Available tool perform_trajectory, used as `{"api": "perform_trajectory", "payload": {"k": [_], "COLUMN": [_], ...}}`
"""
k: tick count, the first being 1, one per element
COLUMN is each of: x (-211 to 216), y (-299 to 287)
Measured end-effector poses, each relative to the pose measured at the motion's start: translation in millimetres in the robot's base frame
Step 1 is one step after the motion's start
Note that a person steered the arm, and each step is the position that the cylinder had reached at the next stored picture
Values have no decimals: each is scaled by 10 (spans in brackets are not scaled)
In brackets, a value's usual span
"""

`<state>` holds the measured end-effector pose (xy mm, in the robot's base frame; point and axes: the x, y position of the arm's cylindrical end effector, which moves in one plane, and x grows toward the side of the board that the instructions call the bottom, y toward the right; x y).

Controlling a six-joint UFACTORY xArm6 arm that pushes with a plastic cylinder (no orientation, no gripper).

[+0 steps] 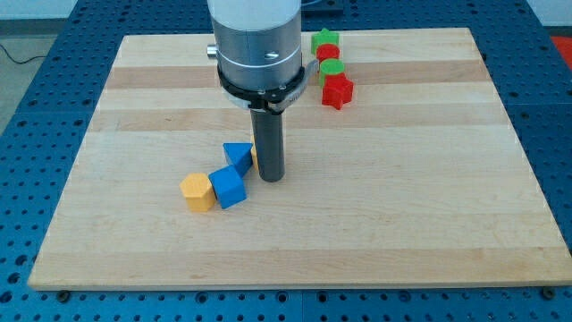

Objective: Move the blue triangle left to the yellow heart

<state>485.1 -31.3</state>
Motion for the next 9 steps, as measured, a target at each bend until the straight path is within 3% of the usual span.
{"api": "perform_trajectory", "payload": {"k": [1, 2, 3, 5, 9], "x": [-32, -357, -528, -406, -482], "y": [336, 475, 335, -343, -784]}}
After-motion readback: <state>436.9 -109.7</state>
